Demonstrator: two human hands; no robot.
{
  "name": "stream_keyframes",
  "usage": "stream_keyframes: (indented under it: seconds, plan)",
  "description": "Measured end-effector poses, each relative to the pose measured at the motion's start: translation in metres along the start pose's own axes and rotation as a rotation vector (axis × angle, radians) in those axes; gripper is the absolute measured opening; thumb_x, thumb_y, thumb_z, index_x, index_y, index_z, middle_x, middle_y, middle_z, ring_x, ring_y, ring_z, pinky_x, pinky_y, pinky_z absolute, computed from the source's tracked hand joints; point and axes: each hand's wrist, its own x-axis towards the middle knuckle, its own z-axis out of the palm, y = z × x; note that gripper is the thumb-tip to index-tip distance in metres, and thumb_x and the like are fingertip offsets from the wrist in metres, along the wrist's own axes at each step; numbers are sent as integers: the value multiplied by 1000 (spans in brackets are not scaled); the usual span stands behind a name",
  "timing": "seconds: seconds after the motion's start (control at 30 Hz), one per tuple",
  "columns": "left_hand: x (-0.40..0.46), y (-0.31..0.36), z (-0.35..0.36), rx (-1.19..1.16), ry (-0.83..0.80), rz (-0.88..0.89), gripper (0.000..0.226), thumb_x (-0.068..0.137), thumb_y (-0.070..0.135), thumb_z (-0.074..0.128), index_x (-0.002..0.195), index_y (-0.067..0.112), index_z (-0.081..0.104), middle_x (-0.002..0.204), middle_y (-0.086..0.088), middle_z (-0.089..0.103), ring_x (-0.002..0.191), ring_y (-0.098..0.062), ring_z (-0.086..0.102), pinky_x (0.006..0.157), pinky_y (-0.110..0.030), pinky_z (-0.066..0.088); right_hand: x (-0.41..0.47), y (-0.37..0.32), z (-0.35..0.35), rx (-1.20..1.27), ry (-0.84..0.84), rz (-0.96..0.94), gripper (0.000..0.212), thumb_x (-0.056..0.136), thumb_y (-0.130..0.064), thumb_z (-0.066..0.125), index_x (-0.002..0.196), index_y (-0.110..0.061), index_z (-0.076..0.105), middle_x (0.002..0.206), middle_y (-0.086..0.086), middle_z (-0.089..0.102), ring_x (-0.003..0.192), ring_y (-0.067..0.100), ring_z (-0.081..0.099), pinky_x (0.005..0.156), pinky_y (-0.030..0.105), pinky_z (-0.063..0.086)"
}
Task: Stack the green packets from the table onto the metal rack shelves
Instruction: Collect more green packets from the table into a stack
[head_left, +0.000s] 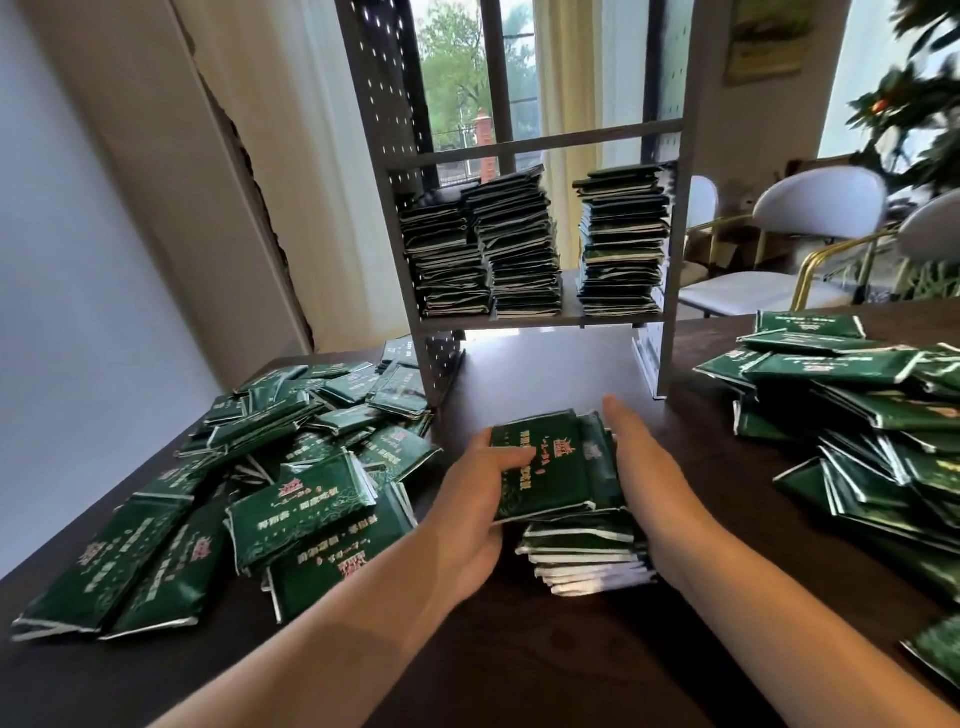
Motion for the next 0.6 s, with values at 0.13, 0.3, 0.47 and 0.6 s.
stream_keyframes:
  seconds: [0.13, 0.3, 0.47, 0.6]
  plan:
    - [-4, -3, 6, -25, -27, -45, 33, 96, 2, 48, 126, 7, 61, 103, -19, 73, 86, -28, 70, 75, -37, 58, 3, 7, 8, 257, -27, 102, 72, 88, -63, 54, 153, -37, 38, 137, 3, 62, 112, 25, 67, 97, 45, 53]
    - [-5, 3, 1, 52, -50, -48, 37, 95, 1, 48, 128, 10, 61, 123, -25, 67, 99, -33, 67, 83, -42, 57, 1, 12, 13, 362, -104, 92, 66, 96, -27, 59, 153, -42, 30, 125, 9, 67, 97, 27, 74, 77, 40, 57]
    - [-6, 14, -11, 139, -69, -93, 29, 95, 10, 53, 121, 6, 65, 105, -20, 69, 91, -31, 67, 86, -40, 55, -2, 12, 19, 132, -102, 20, 70, 95, -19, 62, 154, -37, 28, 133, 8, 63, 101, 22, 72, 83, 35, 57]
    - [-8, 29, -18, 340, -26, -83, 24, 96, 21, 57, 110, 9, 71, 106, -13, 74, 91, -24, 69, 88, -36, 54, -6, 5, 17, 88, -75, -22, 75, 96, -22, 63, 156, -39, 22, 135, 2, 60, 101, 17, 70, 79, 27, 54]
